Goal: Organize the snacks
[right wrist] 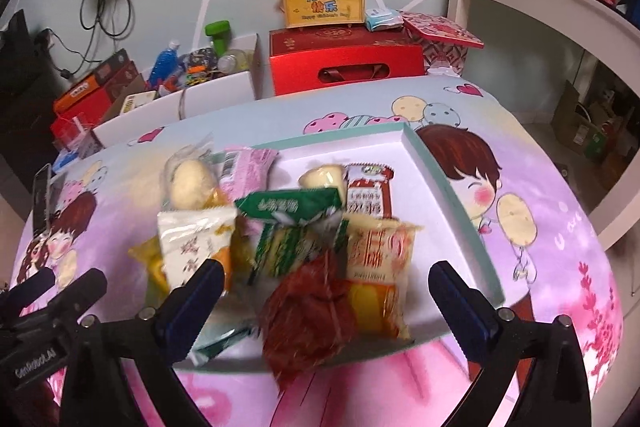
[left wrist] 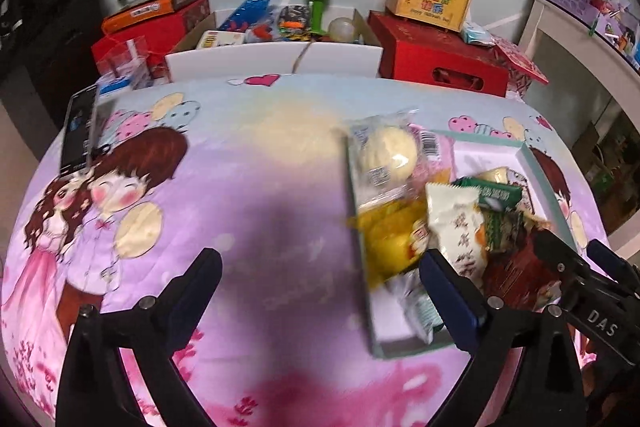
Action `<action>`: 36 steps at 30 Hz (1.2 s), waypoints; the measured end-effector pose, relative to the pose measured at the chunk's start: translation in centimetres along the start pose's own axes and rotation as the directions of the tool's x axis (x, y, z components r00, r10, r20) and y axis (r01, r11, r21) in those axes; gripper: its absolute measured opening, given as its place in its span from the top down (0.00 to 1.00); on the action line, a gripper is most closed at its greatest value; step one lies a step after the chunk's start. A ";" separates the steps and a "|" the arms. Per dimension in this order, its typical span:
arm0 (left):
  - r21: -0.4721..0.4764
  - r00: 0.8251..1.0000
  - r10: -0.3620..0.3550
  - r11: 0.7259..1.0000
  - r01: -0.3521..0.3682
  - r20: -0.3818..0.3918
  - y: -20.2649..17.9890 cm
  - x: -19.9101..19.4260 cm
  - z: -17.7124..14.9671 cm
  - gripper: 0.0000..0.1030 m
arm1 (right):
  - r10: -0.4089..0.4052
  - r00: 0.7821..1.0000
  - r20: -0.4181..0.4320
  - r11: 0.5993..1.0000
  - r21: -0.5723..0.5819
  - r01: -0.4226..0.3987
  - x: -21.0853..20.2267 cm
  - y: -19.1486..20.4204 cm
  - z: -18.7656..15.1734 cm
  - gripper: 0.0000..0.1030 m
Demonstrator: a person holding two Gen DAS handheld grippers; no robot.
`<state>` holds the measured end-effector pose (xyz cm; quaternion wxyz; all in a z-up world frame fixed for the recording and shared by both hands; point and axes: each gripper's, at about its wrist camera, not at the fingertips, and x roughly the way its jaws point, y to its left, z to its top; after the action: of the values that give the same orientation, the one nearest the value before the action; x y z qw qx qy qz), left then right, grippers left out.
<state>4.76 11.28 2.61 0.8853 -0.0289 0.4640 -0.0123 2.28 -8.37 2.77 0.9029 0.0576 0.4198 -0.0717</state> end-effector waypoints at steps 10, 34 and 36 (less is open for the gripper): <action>-0.002 0.999 0.049 0.999 -0.049 -0.005 2.0 -2.2 -3.7 0.04 | 0.015 1.000 0.021 0.999 -0.050 -0.014 -2.8 1.5 -4.5 0.00; 0.013 0.993 0.117 0.993 -0.117 -0.034 3.1 -3.1 -6.7 0.04 | -0.010 1.000 -0.015 0.998 -0.063 0.009 -3.4 2.0 -6.7 0.00; 0.013 0.992 0.119 0.993 -0.118 -0.035 3.1 -3.1 -6.7 0.04 | -0.013 1.000 -0.018 0.998 -0.064 0.012 -3.3 2.0 -6.7 0.00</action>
<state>-2.48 14.26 1.18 0.8762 0.0037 0.4805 0.0373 -4.48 -5.04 1.07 0.8999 0.0267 0.4306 -0.0636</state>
